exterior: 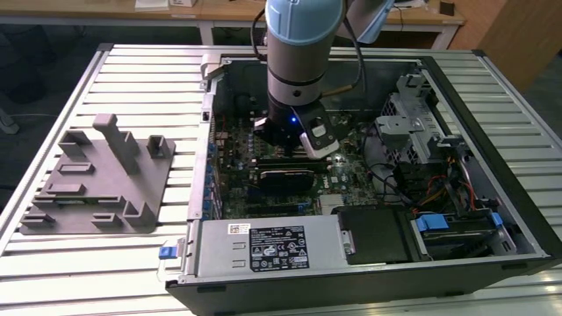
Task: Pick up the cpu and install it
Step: 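Install the second cpu locking lever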
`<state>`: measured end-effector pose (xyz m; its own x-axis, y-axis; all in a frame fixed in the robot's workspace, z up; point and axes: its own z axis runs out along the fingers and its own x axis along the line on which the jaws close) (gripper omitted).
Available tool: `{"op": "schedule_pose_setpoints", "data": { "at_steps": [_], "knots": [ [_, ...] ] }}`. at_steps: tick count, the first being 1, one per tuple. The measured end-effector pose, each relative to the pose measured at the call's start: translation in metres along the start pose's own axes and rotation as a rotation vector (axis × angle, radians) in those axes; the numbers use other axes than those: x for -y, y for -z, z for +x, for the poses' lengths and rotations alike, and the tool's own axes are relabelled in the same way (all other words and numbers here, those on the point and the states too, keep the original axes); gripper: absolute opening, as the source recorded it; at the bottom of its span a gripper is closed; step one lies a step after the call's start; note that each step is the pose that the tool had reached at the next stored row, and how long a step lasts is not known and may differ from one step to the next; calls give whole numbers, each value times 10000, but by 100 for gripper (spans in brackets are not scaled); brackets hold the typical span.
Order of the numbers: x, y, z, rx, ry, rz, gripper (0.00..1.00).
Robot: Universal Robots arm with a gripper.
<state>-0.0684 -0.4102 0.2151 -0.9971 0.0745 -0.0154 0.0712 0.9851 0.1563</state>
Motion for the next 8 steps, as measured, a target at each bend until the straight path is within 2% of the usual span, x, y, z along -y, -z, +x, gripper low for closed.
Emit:
{"op": "schedule_pose_setpoints", "data": {
  "at_steps": [5, 8],
  "knots": [
    [38, -23, 64, -22, -7, -295, 11],
    [55, -41, 104, -32, -10, -432, 11]
  ]
}}
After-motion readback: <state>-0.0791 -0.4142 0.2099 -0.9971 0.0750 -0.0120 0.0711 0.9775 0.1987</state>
